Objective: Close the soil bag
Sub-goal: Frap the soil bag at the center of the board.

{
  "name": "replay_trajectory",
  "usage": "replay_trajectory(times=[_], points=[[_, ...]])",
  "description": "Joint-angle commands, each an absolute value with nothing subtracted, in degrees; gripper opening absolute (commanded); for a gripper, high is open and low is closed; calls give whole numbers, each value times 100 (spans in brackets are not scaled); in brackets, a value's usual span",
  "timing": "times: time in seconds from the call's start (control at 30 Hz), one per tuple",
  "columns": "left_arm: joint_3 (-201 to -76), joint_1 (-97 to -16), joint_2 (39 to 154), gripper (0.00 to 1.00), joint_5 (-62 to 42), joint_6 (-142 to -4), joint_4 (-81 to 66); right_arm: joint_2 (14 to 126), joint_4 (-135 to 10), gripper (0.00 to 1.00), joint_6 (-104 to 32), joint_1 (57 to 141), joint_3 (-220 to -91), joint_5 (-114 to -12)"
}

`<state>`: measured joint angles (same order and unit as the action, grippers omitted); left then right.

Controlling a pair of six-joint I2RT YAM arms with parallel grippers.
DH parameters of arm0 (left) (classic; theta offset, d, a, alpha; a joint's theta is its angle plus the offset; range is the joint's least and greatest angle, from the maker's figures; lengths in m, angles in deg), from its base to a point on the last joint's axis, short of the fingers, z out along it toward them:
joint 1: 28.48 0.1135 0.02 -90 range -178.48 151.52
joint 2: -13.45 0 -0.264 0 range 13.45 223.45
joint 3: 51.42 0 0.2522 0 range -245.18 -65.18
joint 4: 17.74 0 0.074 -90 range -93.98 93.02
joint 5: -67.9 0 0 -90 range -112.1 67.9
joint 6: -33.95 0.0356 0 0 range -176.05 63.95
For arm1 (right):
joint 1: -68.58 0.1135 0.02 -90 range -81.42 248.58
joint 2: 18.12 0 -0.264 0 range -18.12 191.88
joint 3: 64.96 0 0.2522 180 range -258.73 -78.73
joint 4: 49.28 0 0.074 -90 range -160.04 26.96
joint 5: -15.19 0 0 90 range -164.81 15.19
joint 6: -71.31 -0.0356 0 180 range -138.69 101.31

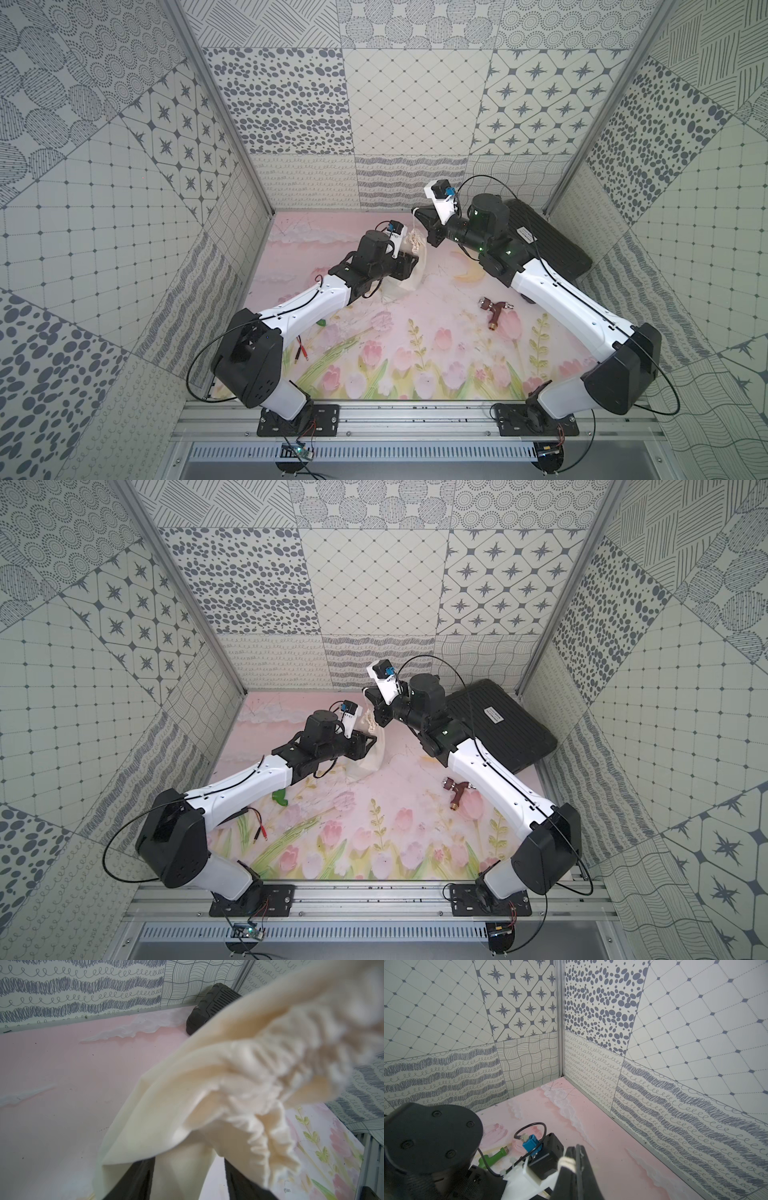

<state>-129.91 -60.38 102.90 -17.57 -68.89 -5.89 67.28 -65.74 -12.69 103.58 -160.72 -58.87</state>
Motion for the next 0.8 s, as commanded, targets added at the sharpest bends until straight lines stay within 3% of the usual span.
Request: replay_trajectory(times=[0.0,0.07,0.1,0.37,0.6,0.77], points=[[-13040,-6087,10342,28,-1730,-7094,-1183,6453,-6184,0,-1330,10319,-15999,-5977],[-13003,-6056,10257,3,-1829,-7069,-1120,6420,-6189,0,-1334,10284,-15966,-6067],[-12969,-6027,10181,0,-1866,-7038,-1066,6391,-6190,0,-1324,10253,-15941,-6121],[-12664,-5047,8950,0,-2220,-6842,-131,6170,-6185,0,-1500,9837,-15725,-6584],[-13040,-4810,8366,0,-2620,-6417,953,6244,-5968,0,-1803,9799,-15663,-6401],[-12638,-4092,8091,0,-2618,-7293,1308,6233,-5944,0,-1944,9678,-15495,-6758]])
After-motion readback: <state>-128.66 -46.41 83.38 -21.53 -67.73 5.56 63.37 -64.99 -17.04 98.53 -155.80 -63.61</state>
